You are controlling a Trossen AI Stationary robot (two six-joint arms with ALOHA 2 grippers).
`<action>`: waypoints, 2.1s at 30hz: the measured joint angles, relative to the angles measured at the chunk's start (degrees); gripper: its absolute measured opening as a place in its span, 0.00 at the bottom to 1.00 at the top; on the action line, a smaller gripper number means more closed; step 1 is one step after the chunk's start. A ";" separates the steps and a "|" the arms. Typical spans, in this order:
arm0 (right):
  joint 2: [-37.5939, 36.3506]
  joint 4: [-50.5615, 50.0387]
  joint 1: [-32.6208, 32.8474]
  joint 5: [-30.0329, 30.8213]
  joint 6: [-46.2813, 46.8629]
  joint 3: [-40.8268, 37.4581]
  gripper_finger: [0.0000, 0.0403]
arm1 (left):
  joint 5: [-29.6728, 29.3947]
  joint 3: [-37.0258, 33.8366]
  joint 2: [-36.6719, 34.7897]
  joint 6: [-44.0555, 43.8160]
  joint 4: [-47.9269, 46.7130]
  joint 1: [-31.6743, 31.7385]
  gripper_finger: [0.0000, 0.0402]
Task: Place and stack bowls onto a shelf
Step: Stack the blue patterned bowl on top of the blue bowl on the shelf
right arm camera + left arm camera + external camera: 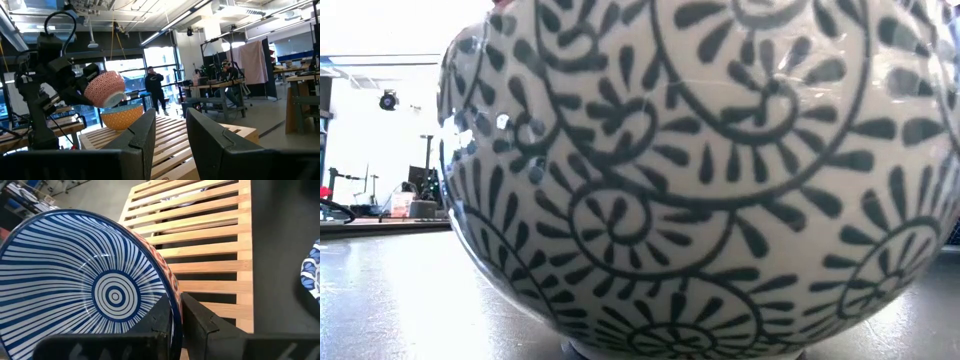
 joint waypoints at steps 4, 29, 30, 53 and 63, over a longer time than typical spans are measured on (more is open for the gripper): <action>0.00 0.00 0.00 -0.02 0.00 -0.02 0.24 | 0.79 0.00 0.77 0.00 0.01 1.19 0.06; 0.02 0.00 -0.02 -0.01 0.00 -0.01 0.24 | 2.82 0.00 1.89 -0.02 2.04 3.49 0.12; 0.02 0.00 0.00 -0.01 0.00 -0.01 0.24 | 2.82 0.00 1.99 -0.02 2.11 3.49 0.13; 0.02 0.00 0.00 -0.02 0.00 -0.01 0.24 | 2.20 0.00 2.40 3.20 3.89 3.56 0.26; 0.02 0.00 -0.02 0.00 0.00 0.00 0.24 | 2.04 2.69 2.29 5.06 3.80 3.51 0.27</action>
